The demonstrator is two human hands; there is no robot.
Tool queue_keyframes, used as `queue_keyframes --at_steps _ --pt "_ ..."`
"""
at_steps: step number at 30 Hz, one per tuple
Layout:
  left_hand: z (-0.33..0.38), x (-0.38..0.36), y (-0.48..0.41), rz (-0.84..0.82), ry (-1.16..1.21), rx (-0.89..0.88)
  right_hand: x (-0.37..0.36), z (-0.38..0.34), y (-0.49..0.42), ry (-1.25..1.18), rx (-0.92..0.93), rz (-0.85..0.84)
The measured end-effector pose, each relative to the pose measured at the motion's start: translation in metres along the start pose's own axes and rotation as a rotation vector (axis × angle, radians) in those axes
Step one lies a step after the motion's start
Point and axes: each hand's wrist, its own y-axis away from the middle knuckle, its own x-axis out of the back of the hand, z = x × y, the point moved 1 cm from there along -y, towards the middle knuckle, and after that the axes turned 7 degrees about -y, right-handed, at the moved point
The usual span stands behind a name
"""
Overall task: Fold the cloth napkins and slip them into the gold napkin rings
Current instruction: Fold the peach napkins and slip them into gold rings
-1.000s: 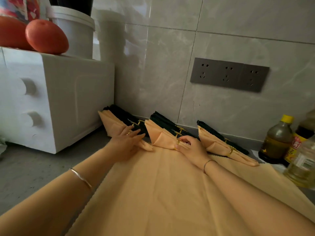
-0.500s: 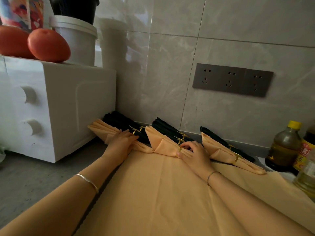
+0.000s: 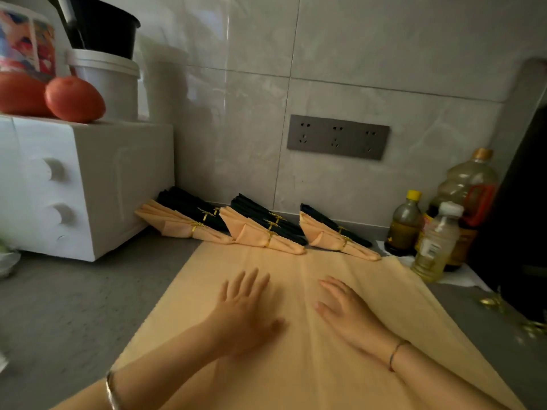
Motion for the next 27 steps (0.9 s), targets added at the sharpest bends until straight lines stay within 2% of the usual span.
queue_keyframes --at_steps 3,8,18,22,25,27 --pt "0.043 -0.007 0.045 -0.115 0.004 -0.125 0.019 0.010 0.067 0.149 -0.025 -0.158" --pt "0.087 -0.012 0.087 -0.172 -0.066 -0.167 0.050 0.025 0.143 0.253 -0.102 -0.239" --pt "0.110 -0.011 0.124 -0.101 -0.057 -0.222 0.071 0.019 0.200 0.252 -0.146 -0.230" --pt "0.104 -0.005 0.151 -0.120 -0.051 -0.279 0.071 0.007 0.223 0.211 -0.070 -0.219" --pt "0.108 -0.009 0.176 -0.145 -0.069 -0.366 0.072 -0.004 0.257 0.151 0.033 -0.273" --pt "0.108 -0.012 0.189 -0.124 -0.098 -0.409 0.071 -0.014 0.274 0.214 0.111 -0.306"
